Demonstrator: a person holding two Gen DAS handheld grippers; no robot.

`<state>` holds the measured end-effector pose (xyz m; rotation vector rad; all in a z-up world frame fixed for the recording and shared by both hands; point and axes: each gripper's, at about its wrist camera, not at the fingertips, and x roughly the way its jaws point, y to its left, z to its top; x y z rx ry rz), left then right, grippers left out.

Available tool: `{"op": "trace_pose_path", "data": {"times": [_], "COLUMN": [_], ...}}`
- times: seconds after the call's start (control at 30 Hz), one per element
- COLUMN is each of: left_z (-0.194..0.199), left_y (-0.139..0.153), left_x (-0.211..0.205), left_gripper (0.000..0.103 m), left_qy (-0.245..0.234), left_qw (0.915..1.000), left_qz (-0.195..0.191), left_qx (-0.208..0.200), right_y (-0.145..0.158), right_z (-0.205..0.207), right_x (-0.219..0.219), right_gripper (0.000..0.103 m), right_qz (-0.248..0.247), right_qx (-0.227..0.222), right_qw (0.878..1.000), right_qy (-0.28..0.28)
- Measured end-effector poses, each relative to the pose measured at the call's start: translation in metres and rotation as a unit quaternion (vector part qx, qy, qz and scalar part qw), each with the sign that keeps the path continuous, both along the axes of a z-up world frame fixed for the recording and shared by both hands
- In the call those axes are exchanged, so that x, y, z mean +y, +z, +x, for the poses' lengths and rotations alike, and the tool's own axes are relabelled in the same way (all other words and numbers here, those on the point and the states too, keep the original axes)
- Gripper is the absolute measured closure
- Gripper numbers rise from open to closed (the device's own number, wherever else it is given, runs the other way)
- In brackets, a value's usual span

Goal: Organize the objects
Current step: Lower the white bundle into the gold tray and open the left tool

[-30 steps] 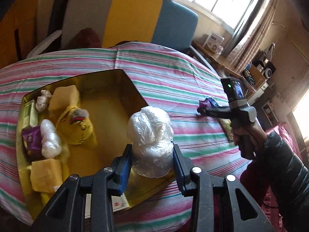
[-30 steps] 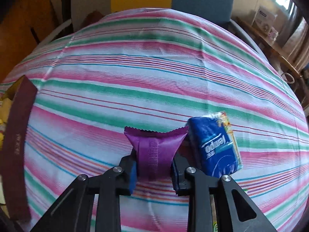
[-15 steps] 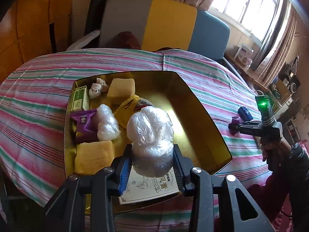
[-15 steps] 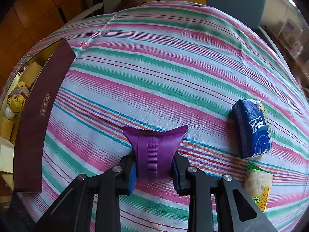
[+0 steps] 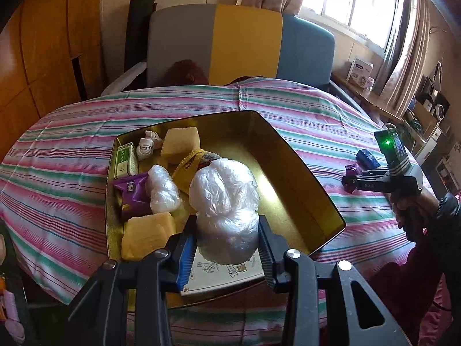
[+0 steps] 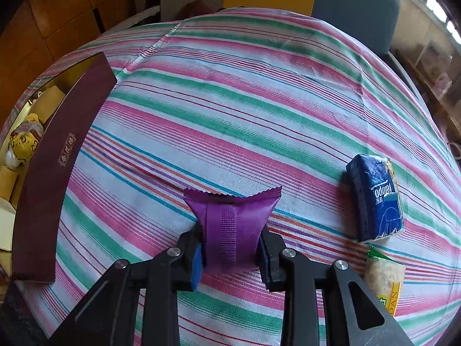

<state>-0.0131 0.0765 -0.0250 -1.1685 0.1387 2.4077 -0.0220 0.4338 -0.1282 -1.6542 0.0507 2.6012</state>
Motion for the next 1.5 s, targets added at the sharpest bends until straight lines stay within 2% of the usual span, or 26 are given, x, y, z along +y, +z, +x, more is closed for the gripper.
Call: {"op": "trace_pose_path", "data": {"times": [0.3,0.47,0.7,0.8,0.83,0.93,1.1,1.17,1.33,1.43,1.5], "left_z": [0.002,-0.003,-0.024,-0.031,-0.033,-0.038,-0.052,-0.059,-0.074,-0.075,-0.073], "left_y": [-0.005,-0.008,-0.007,-0.006,-0.005,-0.002,-0.013,-0.021,-0.062,-0.075,-0.072], "left_x": [0.005,-0.001,-0.038,-0.042,-0.039,-0.024,-0.008,-0.006,0.004,-0.002,-0.003], "left_gripper": [0.064,0.064,0.064,0.064,0.064,0.064,0.064,0.064,0.062,0.057,0.053], "left_qy": [-0.007,-0.003,0.032,0.026,0.023,0.011,0.018,0.036,0.058,0.074,0.069], "left_qw": [0.9999,0.9997,0.9925,0.9864,0.9863,0.9891,0.9885,0.9893,0.9881,0.9855,0.9871], "left_qz": [-0.006,0.009,0.091,0.128,0.129,0.116,0.108,0.095,0.028,0.019,0.019], "left_qx": [-0.006,-0.022,-0.075,-0.100,-0.100,-0.089,-0.104,-0.105,-0.140,-0.152,-0.143], "right_y": [0.000,-0.001,-0.003,-0.003,-0.003,-0.003,-0.002,-0.002,-0.003,-0.003,-0.003], "right_z": [0.000,-0.002,-0.005,-0.004,-0.004,-0.005,-0.006,-0.006,-0.006,-0.007,-0.006], "right_x": [-0.002,-0.004,-0.006,-0.007,-0.008,-0.008,-0.009,-0.010,-0.010,-0.010,-0.010], "right_gripper": [0.070,0.070,0.071,0.071,0.071,0.071,0.071,0.071,0.071,0.071,0.071], "right_qz": [0.008,0.011,0.016,0.020,0.022,0.025,0.026,0.029,0.030,0.031,0.030], "right_qx": [0.001,0.001,0.001,0.000,0.000,0.000,0.000,0.000,0.000,0.000,0.000], "right_qw": [1.000,1.000,1.000,1.000,1.000,1.000,1.000,0.999,0.999,0.999,0.999], "right_qy": [0.005,0.008,0.011,0.013,0.014,0.015,0.016,0.017,0.018,0.018,0.018]}}
